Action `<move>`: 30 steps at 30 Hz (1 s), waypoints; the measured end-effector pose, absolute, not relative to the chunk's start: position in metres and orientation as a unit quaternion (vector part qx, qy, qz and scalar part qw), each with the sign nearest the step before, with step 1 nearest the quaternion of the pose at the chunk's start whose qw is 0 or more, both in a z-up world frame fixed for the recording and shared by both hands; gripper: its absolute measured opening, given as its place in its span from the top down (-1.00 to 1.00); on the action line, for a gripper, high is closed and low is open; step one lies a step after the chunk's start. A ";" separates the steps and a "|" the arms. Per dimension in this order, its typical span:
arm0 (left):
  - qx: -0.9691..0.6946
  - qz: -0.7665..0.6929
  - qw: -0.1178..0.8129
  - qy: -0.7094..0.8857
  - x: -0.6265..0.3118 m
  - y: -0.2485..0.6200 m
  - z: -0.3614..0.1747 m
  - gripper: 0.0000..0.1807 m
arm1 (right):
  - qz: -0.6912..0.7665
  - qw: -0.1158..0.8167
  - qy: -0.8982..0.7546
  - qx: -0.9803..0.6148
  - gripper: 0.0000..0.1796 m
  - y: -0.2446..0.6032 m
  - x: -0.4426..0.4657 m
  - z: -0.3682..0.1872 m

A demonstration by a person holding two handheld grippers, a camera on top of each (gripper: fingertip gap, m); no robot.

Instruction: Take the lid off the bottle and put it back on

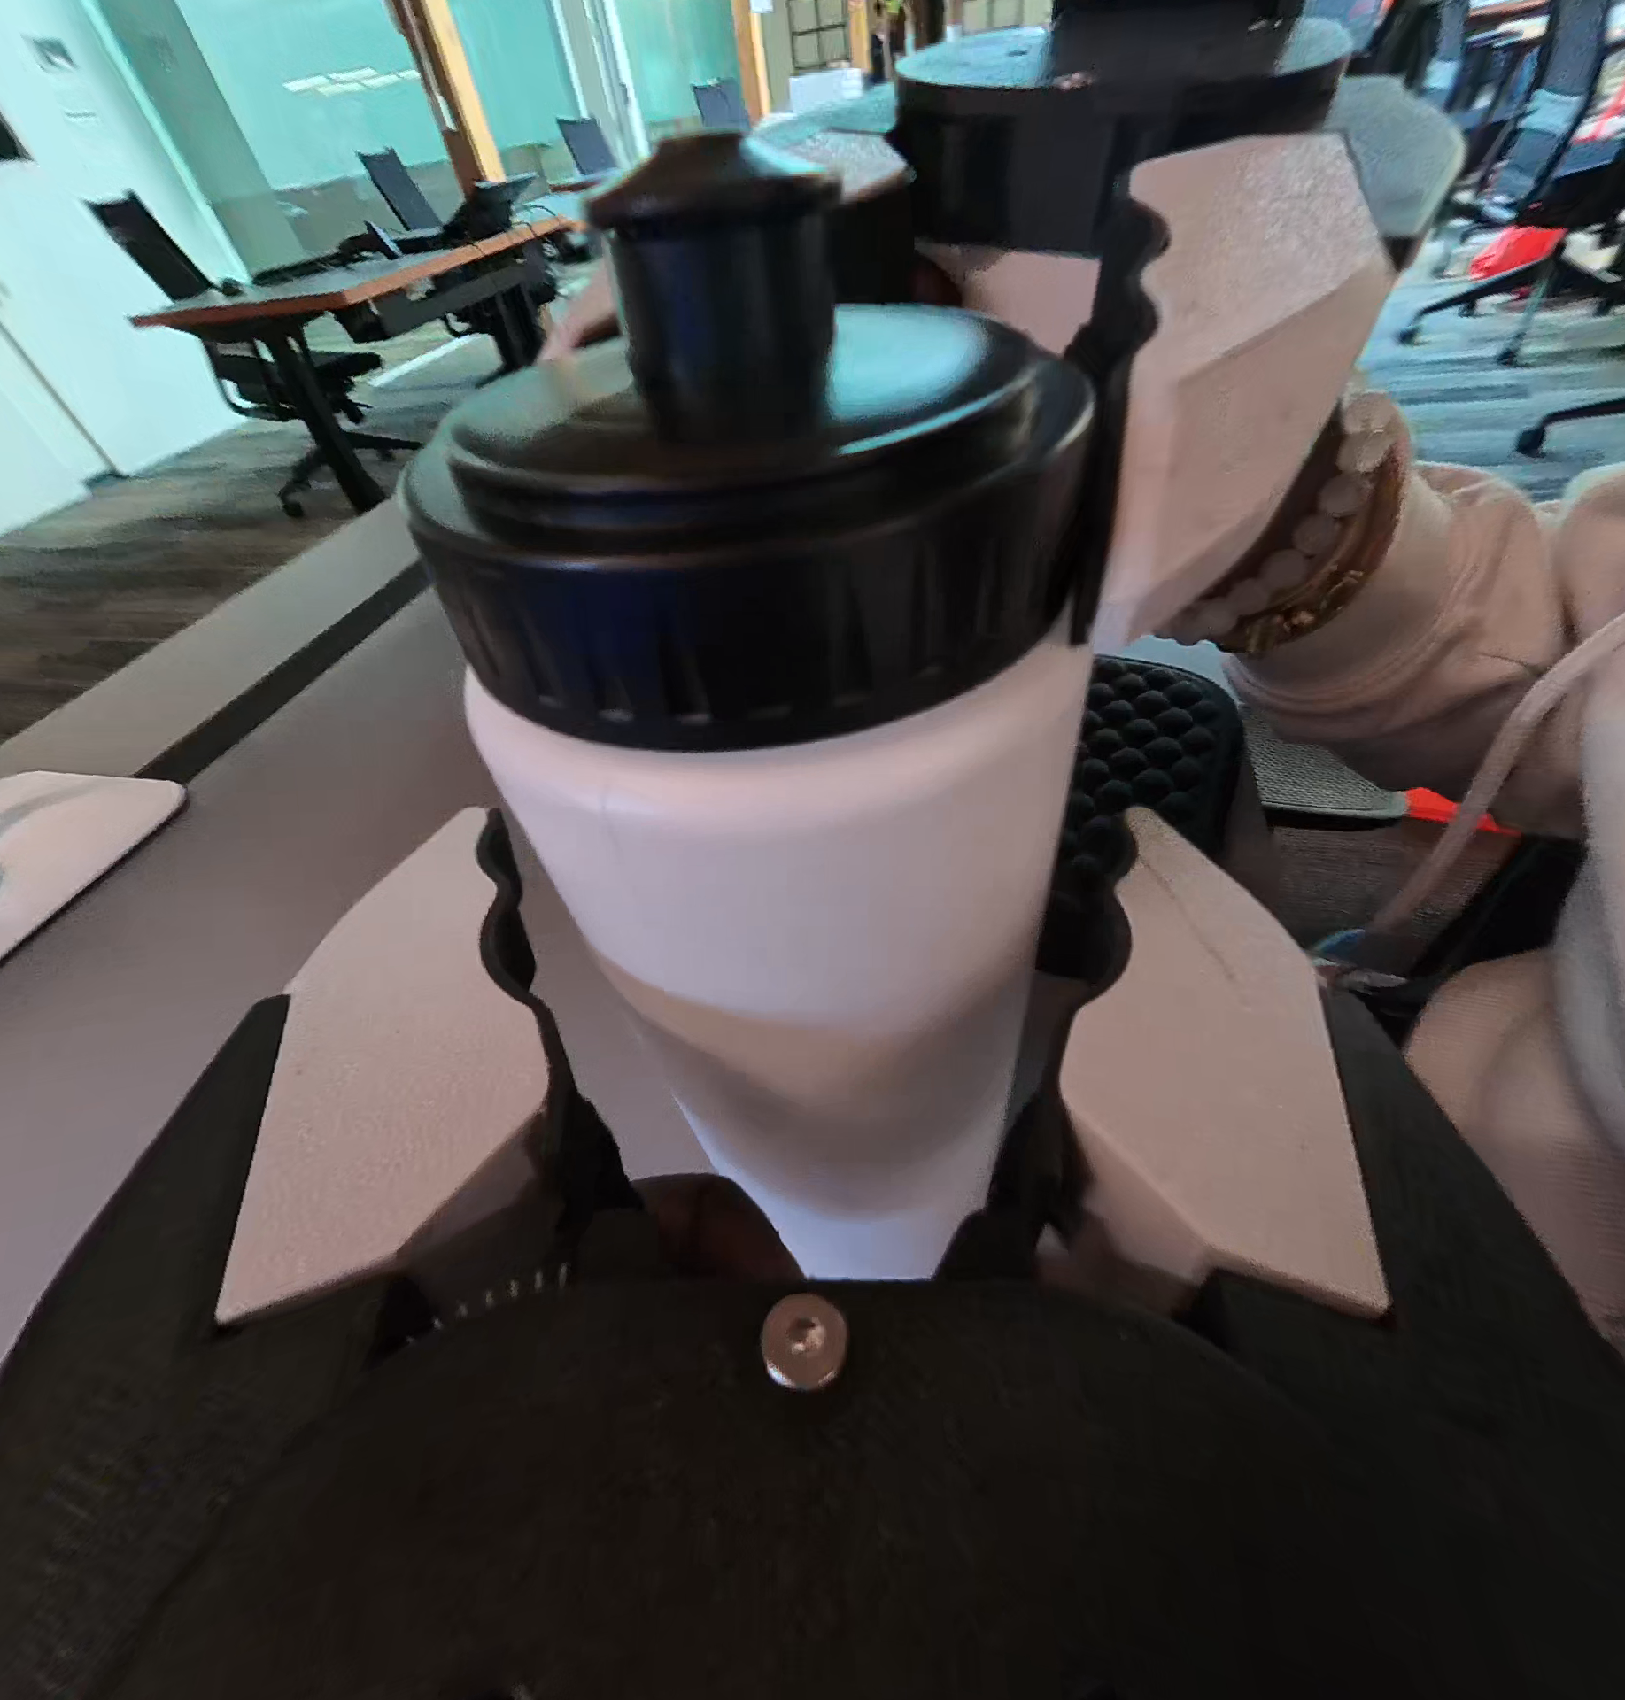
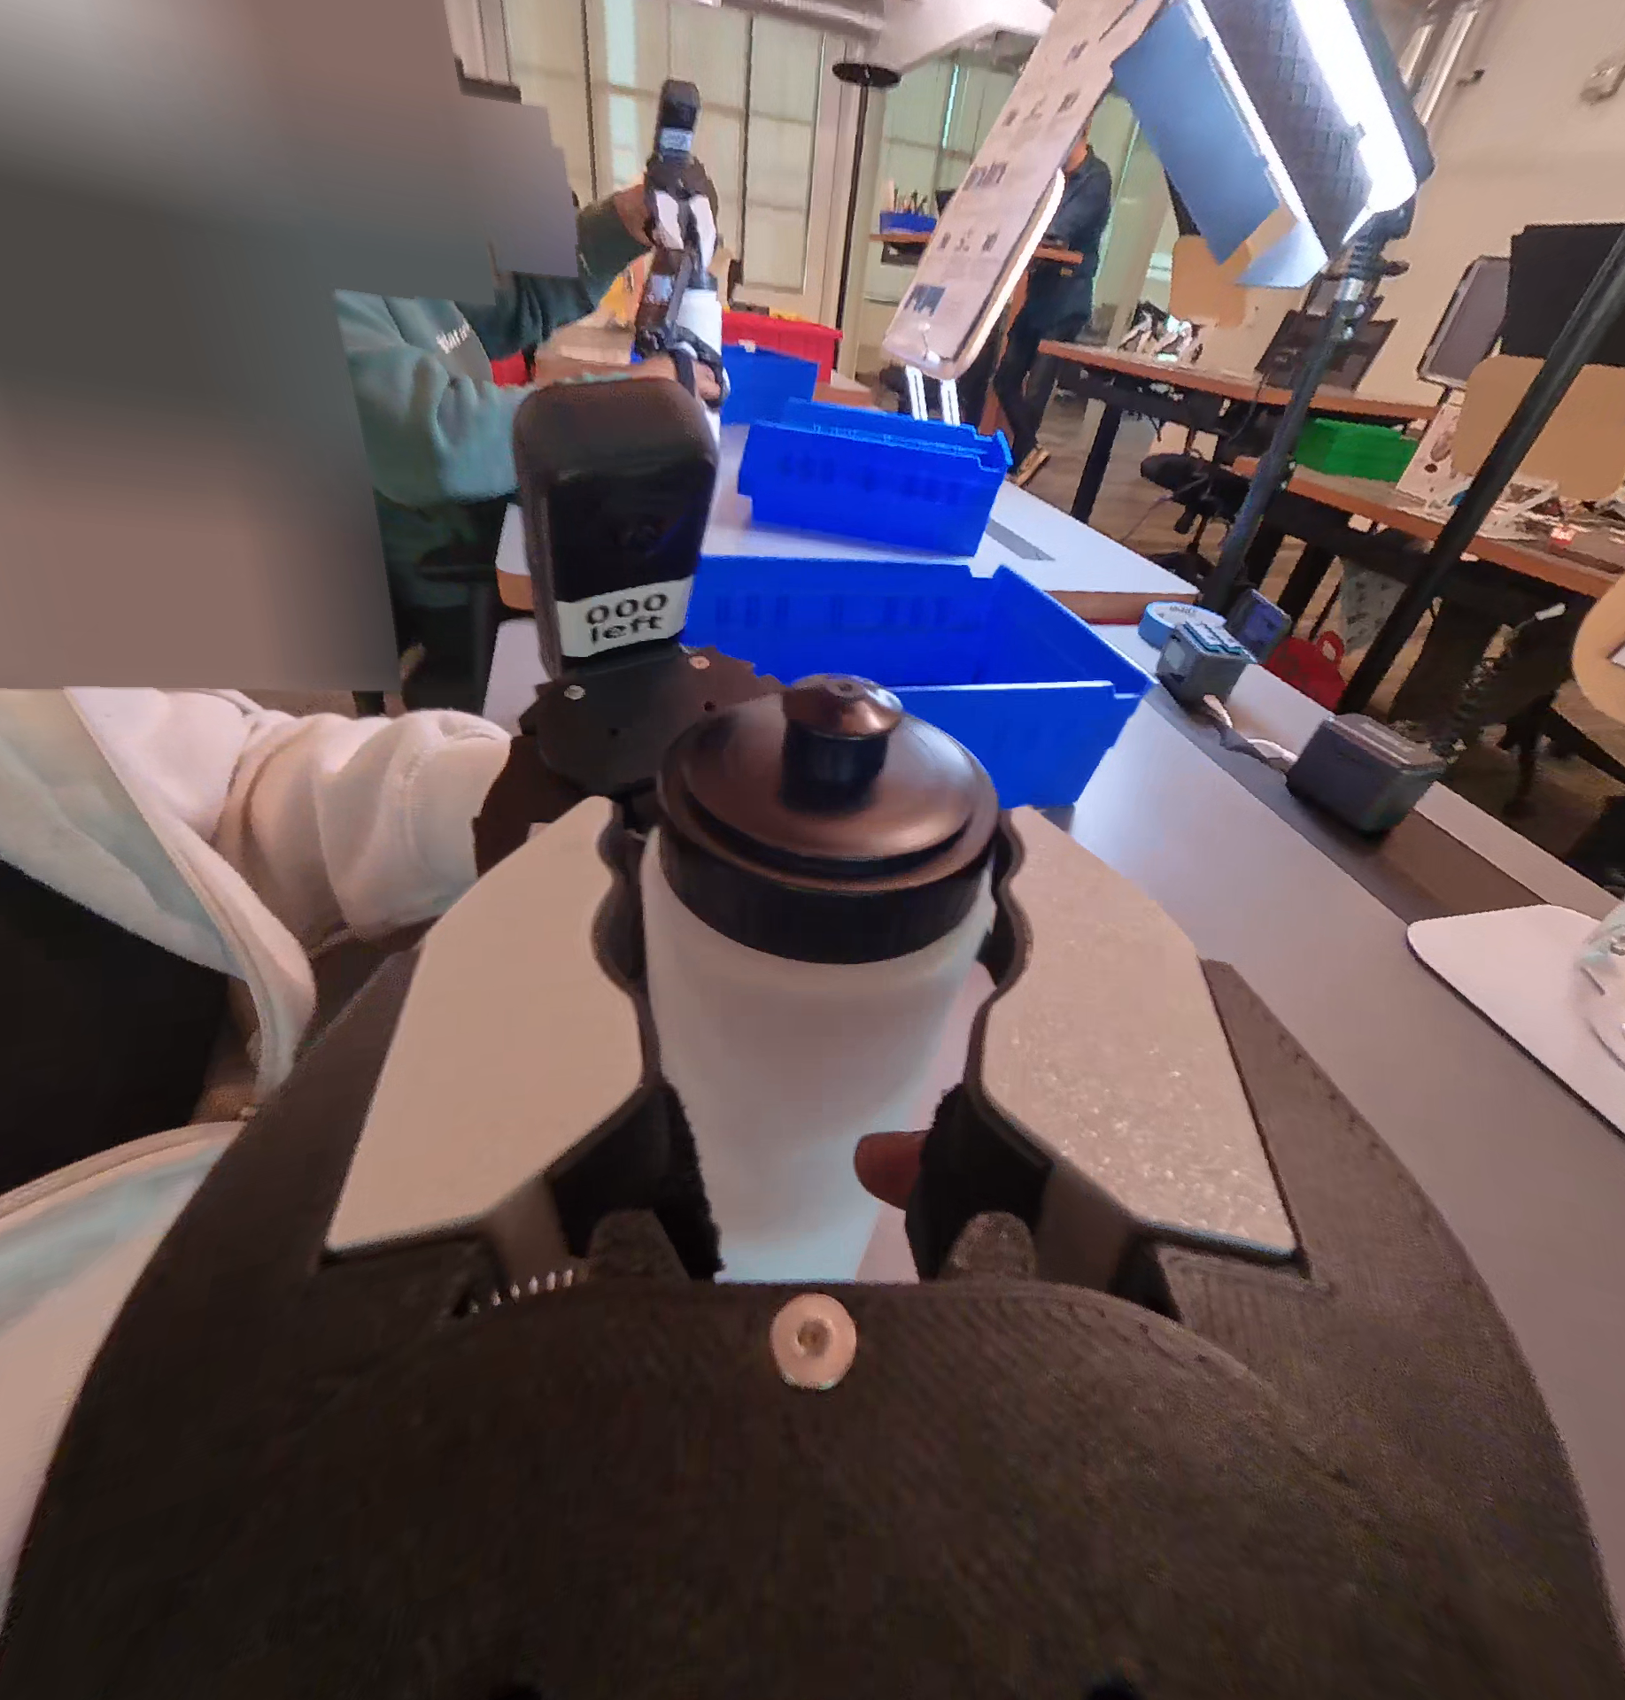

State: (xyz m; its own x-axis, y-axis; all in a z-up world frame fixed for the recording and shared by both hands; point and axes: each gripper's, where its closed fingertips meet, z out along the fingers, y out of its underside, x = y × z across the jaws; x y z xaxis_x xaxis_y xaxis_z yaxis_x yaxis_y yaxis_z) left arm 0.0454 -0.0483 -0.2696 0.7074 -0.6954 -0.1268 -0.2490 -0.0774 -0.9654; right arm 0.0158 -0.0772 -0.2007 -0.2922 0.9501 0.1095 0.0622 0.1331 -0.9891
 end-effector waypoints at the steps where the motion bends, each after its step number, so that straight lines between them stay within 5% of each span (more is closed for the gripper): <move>1: -0.707 -0.175 0.600 0.332 0.045 -0.046 -0.269 -0.30 | 0.510 0.432 -0.620 -0.411 0.22 -0.077 0.015 -0.202; 24: -0.692 -0.186 0.614 0.331 0.054 -0.044 -0.268 -0.07 | 0.577 0.373 -0.620 -0.380 0.16 -0.080 0.011 -0.199; 30: -0.670 -0.231 0.598 0.374 0.070 -0.057 -0.268 -0.09 | 0.673 0.272 -0.635 -0.265 0.16 -0.096 0.027 -0.196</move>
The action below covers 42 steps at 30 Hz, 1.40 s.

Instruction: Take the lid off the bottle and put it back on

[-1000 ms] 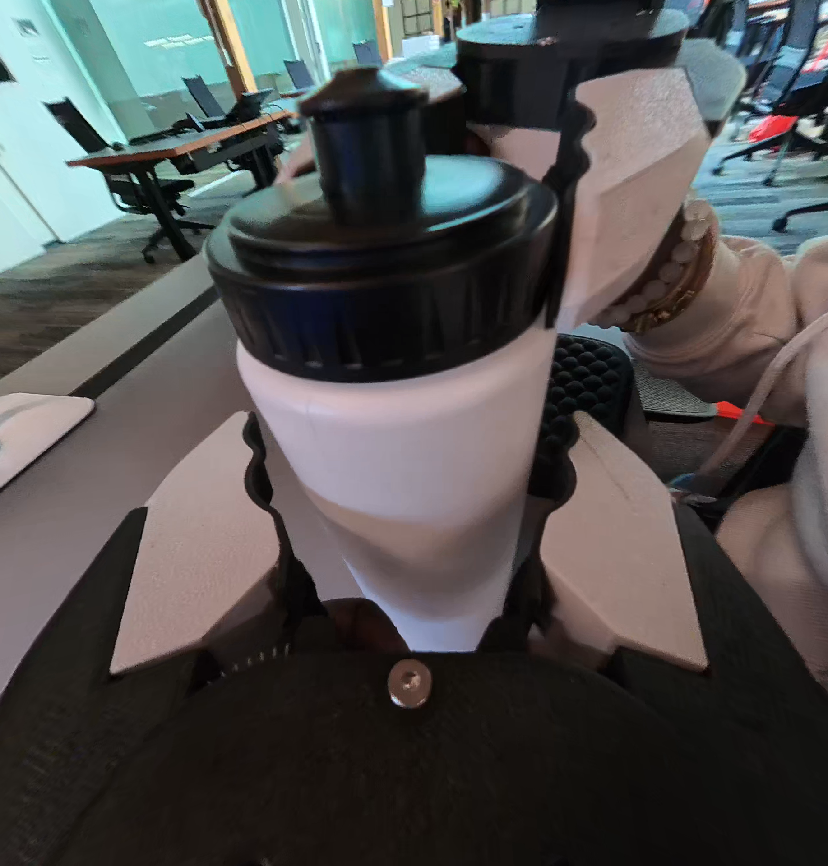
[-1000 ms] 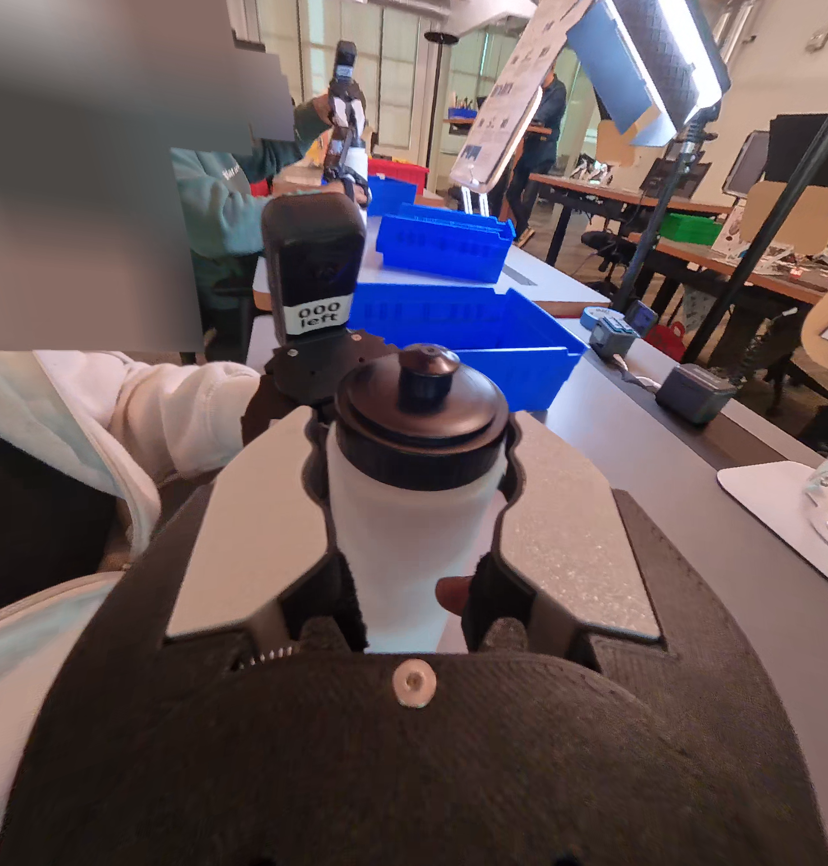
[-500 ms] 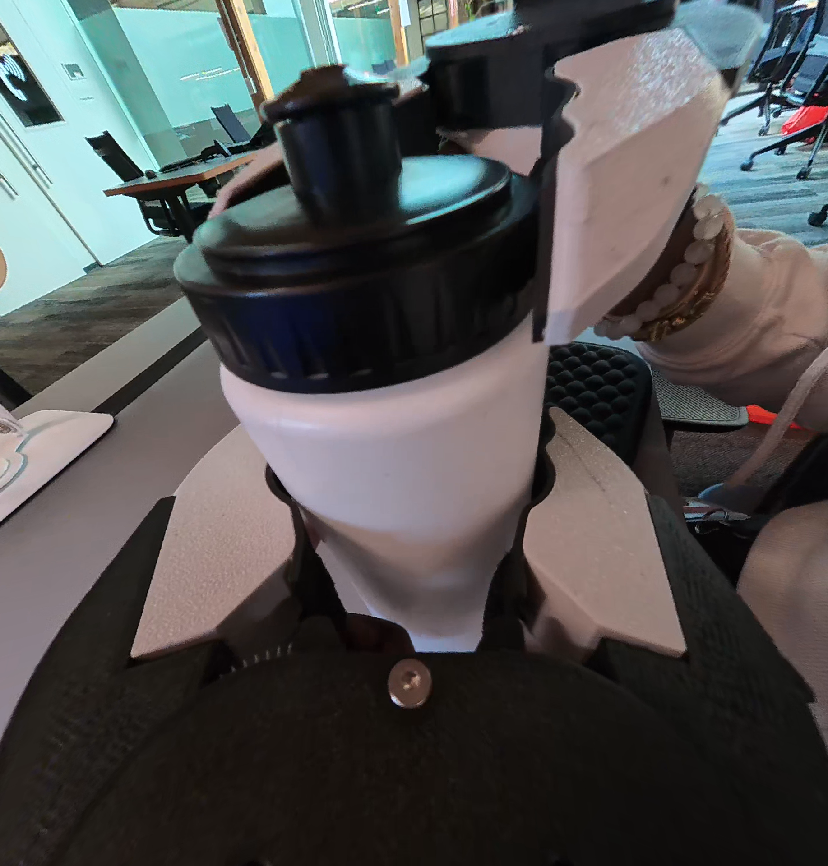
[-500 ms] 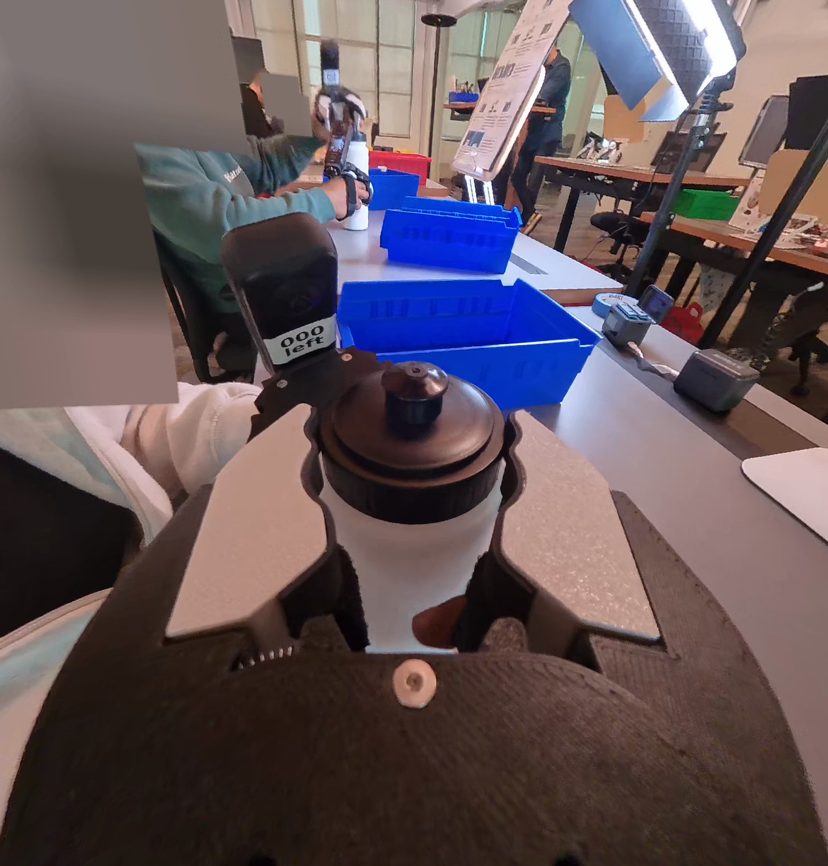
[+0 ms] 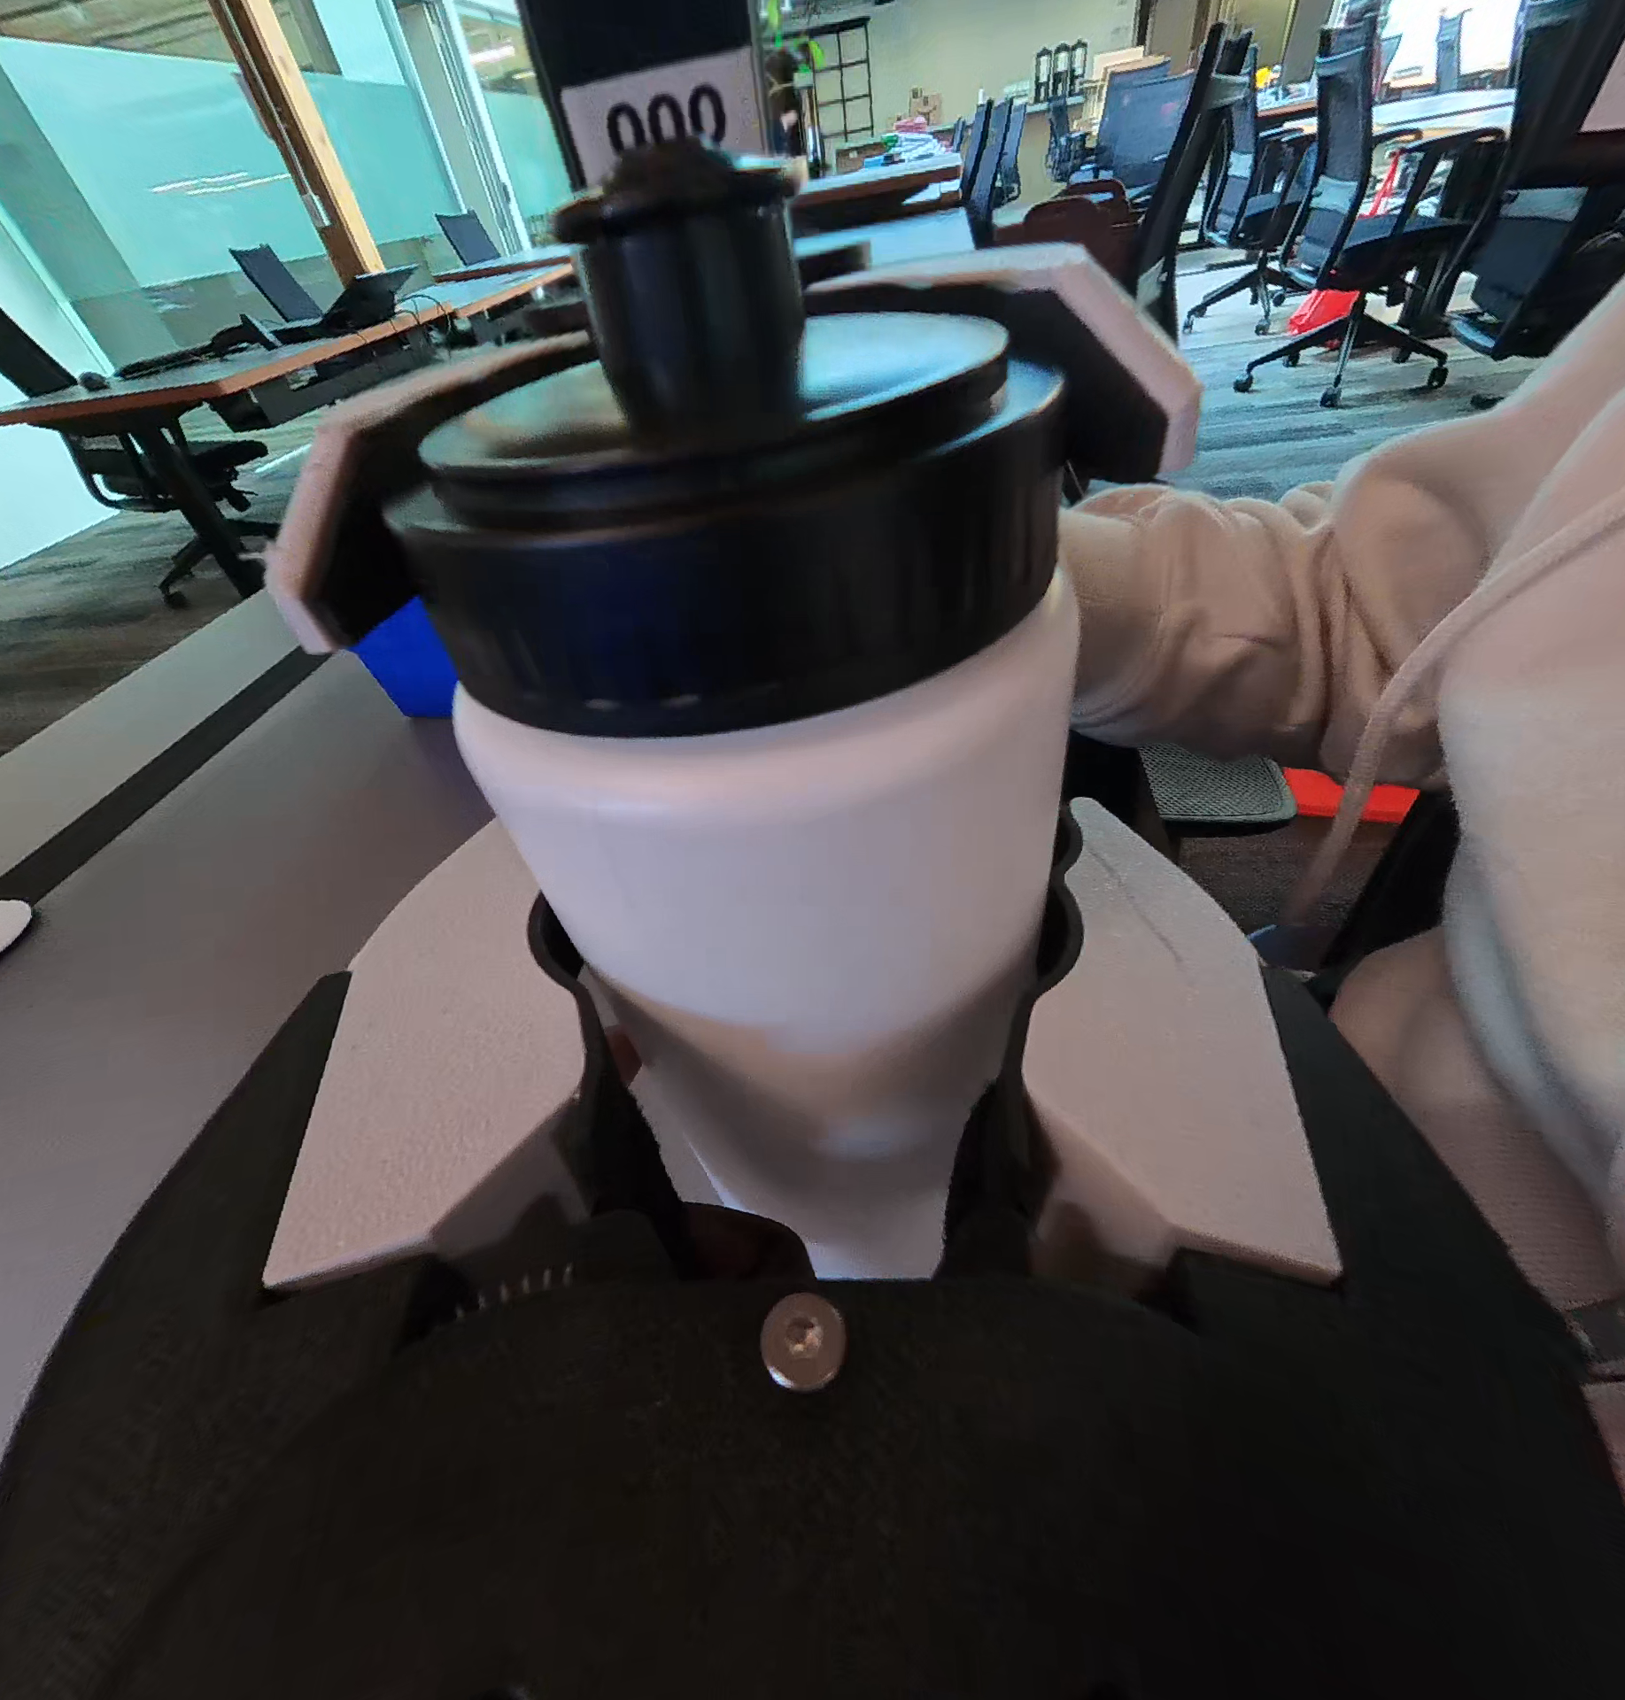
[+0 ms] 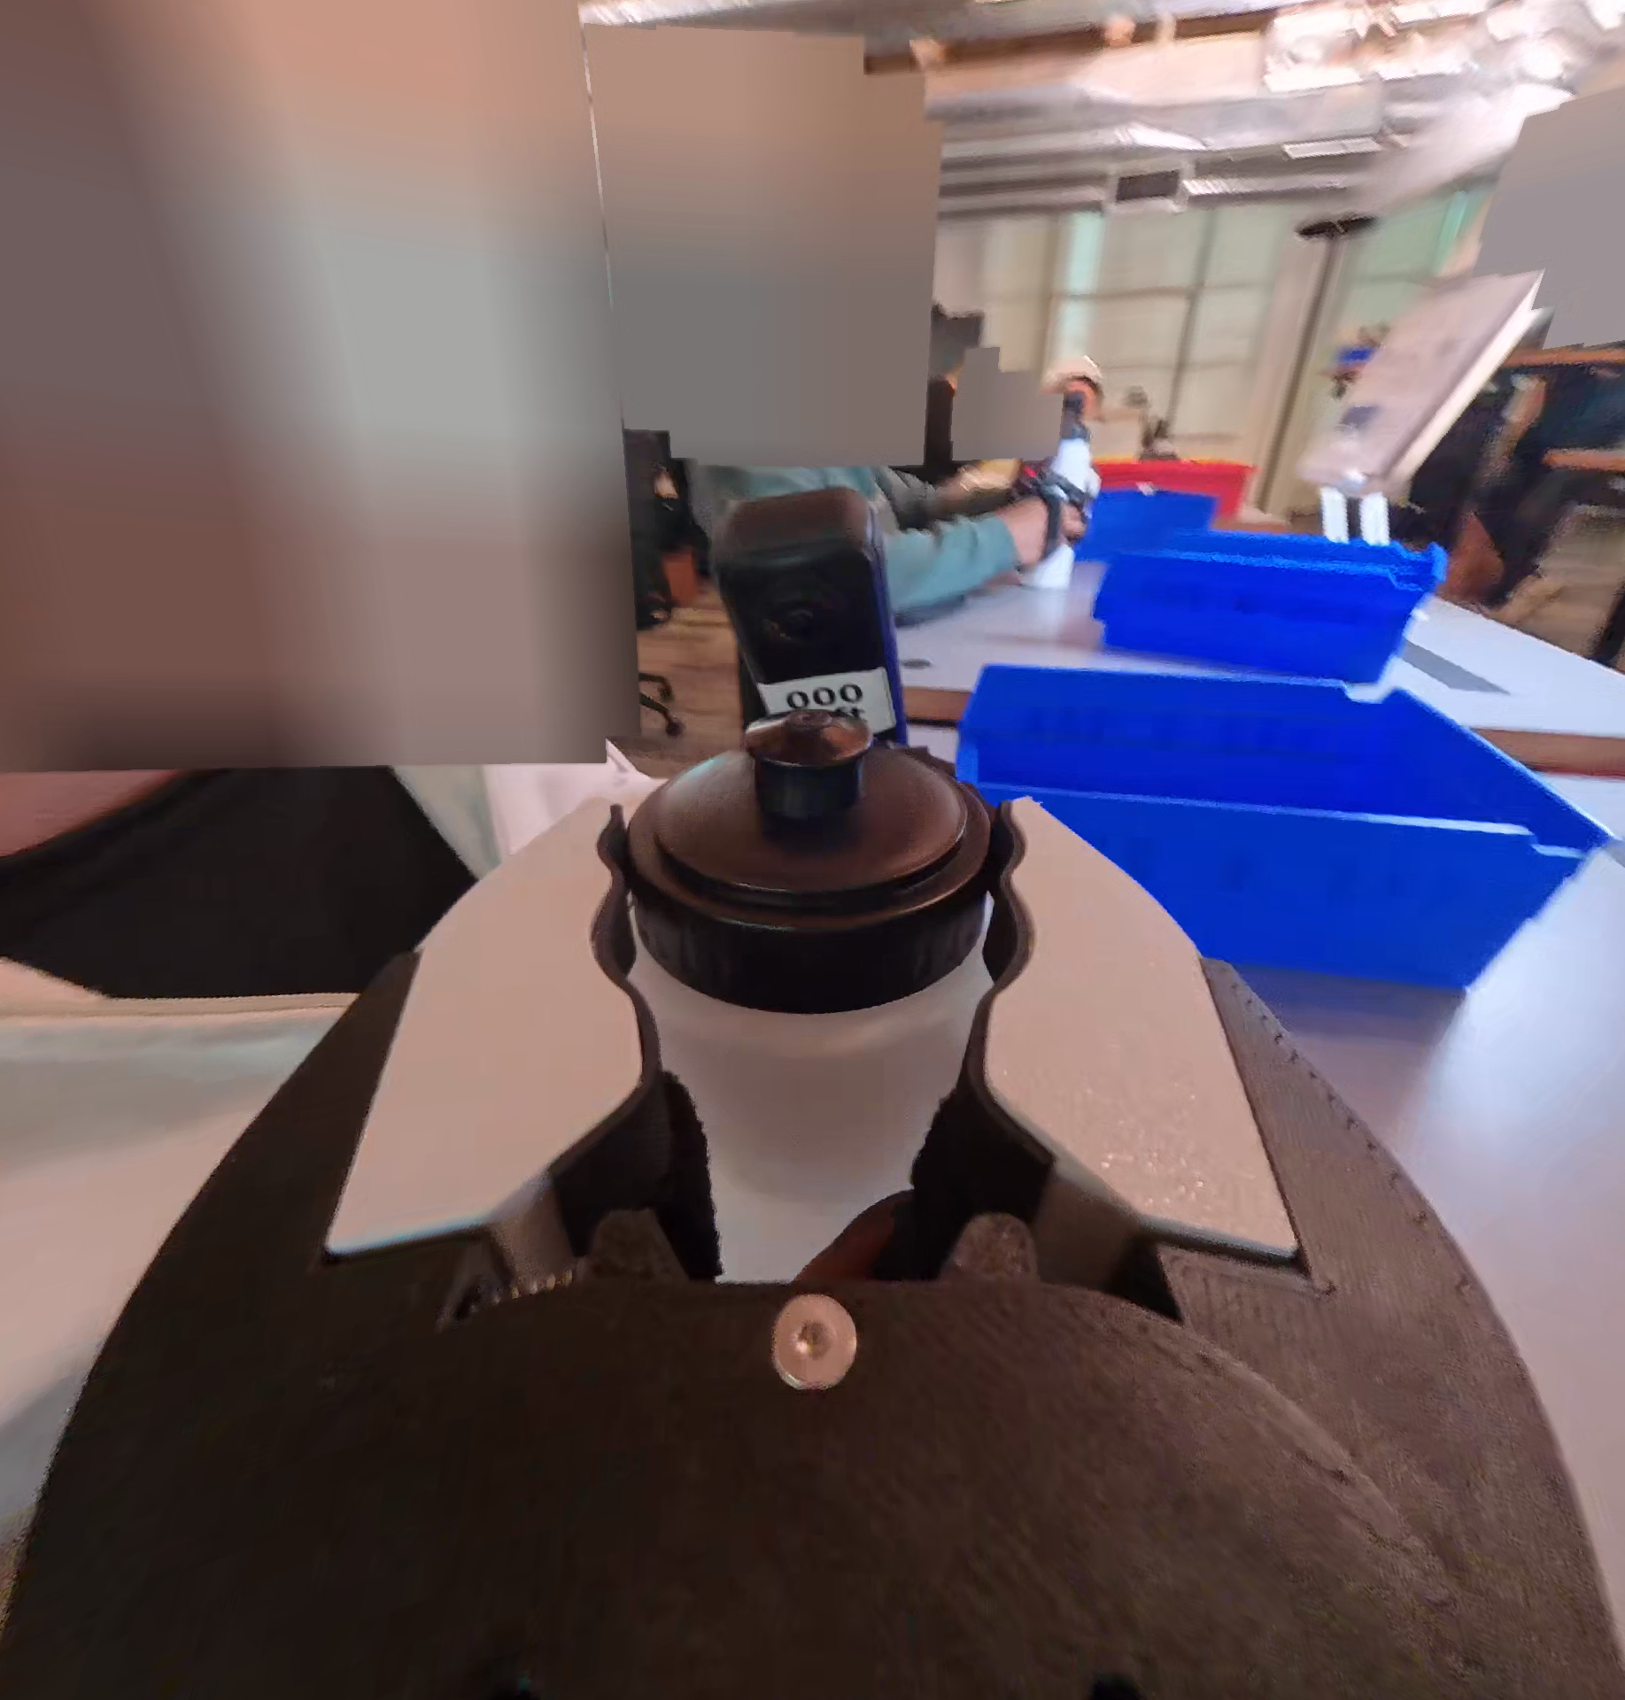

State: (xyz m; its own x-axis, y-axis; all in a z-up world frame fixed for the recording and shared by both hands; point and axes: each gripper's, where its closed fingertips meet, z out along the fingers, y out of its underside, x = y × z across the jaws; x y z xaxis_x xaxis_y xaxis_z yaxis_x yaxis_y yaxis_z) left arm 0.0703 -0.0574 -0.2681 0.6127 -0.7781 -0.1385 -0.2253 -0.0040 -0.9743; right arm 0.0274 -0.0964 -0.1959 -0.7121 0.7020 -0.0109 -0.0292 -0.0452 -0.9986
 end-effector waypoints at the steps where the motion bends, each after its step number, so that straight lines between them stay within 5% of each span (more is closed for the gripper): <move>1: -0.672 -0.230 0.597 0.373 0.070 -0.056 -0.268 -0.09 | 0.683 0.269 -0.630 -0.253 0.16 -0.095 0.028 -0.195; 4: -0.673 -0.223 0.602 0.368 0.066 -0.055 -0.268 -0.10 | 0.693 0.295 -0.605 -0.257 0.09 -0.091 0.024 -0.191; 6: -0.673 -0.218 0.604 0.367 0.065 -0.055 -0.268 -0.10 | 0.708 0.353 -0.548 -0.273 -0.37 -0.075 0.025 -0.177; 9: -0.670 -0.221 0.609 0.363 0.065 -0.055 -0.267 -0.11 | 0.700 0.460 -0.416 -0.355 -0.57 -0.016 0.030 -0.157; 14: -0.672 -0.230 0.607 0.356 0.064 -0.054 -0.268 -0.10 | 0.660 0.499 -0.314 -0.465 -0.48 0.042 0.047 -0.168; 19: -0.674 -0.228 0.608 0.352 0.063 -0.053 -0.268 -0.10 | 0.708 0.467 -0.236 -0.474 -0.62 0.052 0.056 -0.167; 22: -0.674 -0.226 0.609 0.352 0.063 -0.052 -0.268 -0.10 | 0.753 0.421 -0.210 -0.461 -0.61 0.049 0.060 -0.163; 24: -0.673 -0.226 0.610 0.351 0.062 -0.052 -0.267 -0.10 | 0.764 0.396 -0.222 -0.458 -0.42 0.044 0.060 -0.165; 26: -0.673 -0.226 0.610 0.351 0.062 -0.052 -0.268 -0.10 | 0.782 0.369 -0.264 -0.427 0.31 0.026 0.064 -0.162; 29: -0.673 -0.225 0.611 0.351 0.062 -0.052 -0.267 -0.10 | 0.752 0.357 -0.371 -0.411 0.91 -0.006 0.060 -0.166; 31: -0.673 -0.225 0.611 0.351 0.062 -0.052 -0.267 -0.10 | 0.693 0.381 -0.458 -0.406 0.87 -0.028 0.052 -0.172; 36: -0.674 -0.221 0.612 0.349 0.062 -0.051 -0.267 -0.10 | 0.582 0.317 -0.607 -0.438 -0.08 -0.074 0.032 -0.196; 38: -0.674 -0.219 0.612 0.350 0.062 -0.052 -0.267 -0.10 | 0.554 0.319 -0.624 -0.449 -0.11 -0.080 0.023 -0.203; 40: -0.673 -0.219 0.611 0.354 0.062 -0.053 -0.268 -0.10 | 0.560 0.314 -0.625 -0.444 0.15 -0.086 0.017 -0.203; 42: -0.667 -0.221 0.611 0.364 0.063 -0.056 -0.267 -0.09 | 0.554 0.317 -0.645 -0.421 0.16 -0.089 0.018 -0.204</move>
